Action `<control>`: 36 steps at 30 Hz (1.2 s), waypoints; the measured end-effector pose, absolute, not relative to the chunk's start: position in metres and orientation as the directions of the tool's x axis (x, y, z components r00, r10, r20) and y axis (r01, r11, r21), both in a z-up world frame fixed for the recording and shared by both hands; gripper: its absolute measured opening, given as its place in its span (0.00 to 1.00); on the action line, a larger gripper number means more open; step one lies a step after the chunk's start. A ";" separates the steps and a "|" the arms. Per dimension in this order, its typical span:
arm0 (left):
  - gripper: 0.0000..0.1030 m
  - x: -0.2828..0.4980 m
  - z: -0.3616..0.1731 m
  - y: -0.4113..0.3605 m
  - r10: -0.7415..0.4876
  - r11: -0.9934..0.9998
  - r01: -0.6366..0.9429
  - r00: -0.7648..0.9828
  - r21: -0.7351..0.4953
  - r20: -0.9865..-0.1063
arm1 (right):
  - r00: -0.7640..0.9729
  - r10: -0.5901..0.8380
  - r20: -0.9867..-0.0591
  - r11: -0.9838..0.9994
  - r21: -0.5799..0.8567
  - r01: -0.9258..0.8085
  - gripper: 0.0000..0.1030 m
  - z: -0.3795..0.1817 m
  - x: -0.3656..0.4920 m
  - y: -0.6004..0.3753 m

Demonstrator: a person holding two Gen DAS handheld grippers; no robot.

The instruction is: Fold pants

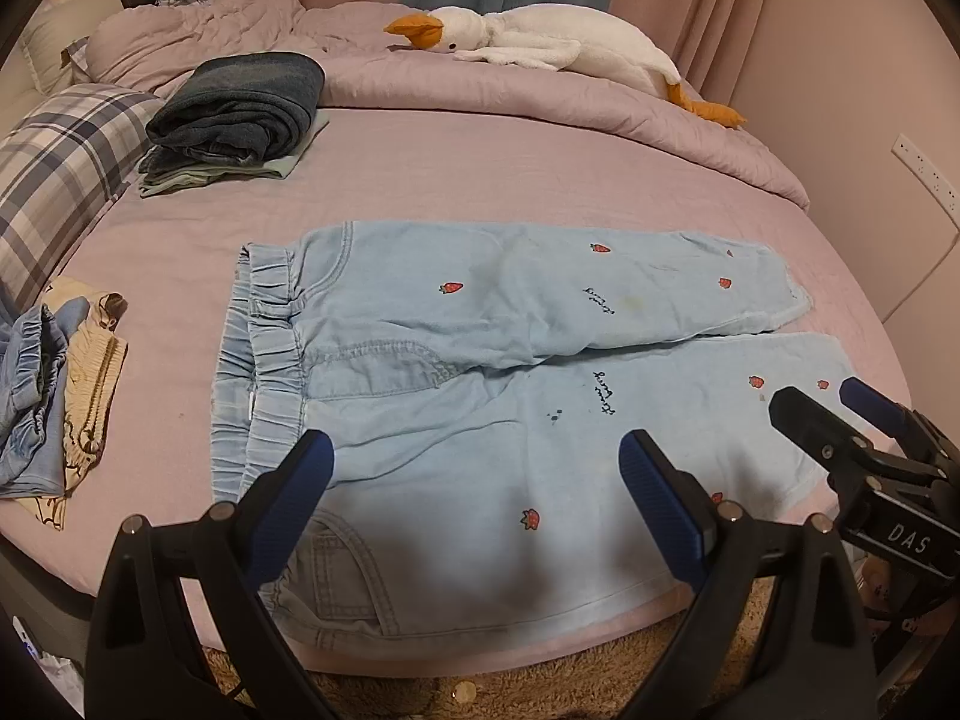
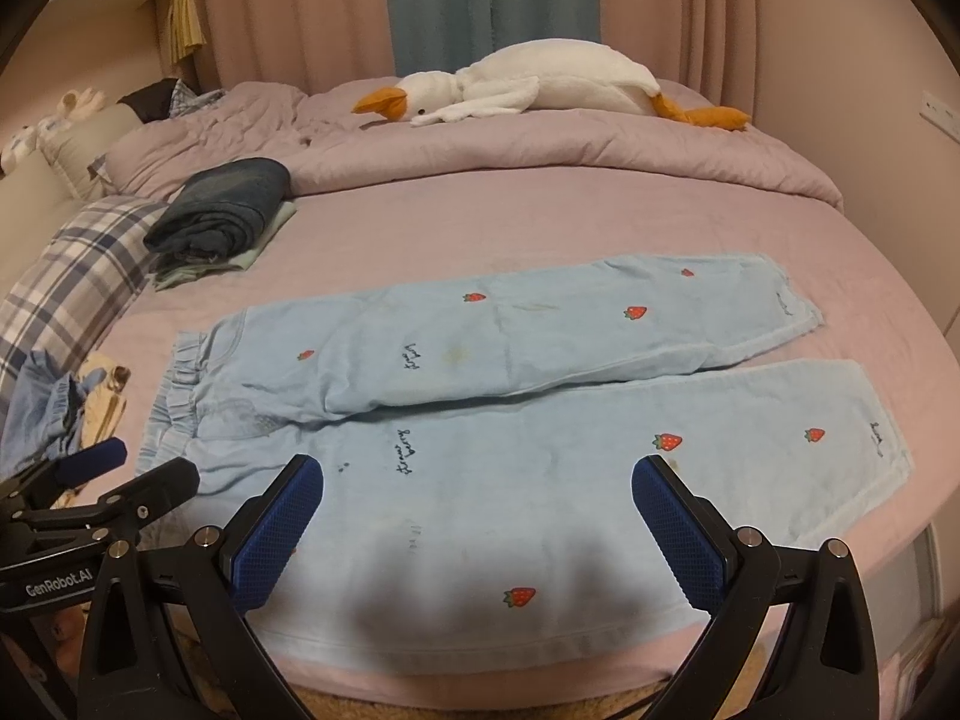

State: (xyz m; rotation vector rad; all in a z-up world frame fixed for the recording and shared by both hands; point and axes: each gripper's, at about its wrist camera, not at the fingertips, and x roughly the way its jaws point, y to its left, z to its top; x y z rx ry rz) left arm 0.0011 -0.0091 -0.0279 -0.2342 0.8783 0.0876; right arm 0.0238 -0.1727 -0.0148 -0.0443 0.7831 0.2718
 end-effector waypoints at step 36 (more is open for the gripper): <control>0.91 0.004 -0.035 0.000 -0.042 0.962 -0.189 0.608 -0.196 -0.793 | 0.676 0.191 -0.712 0.973 0.049 -0.224 1.00 -0.015 0.026 -0.177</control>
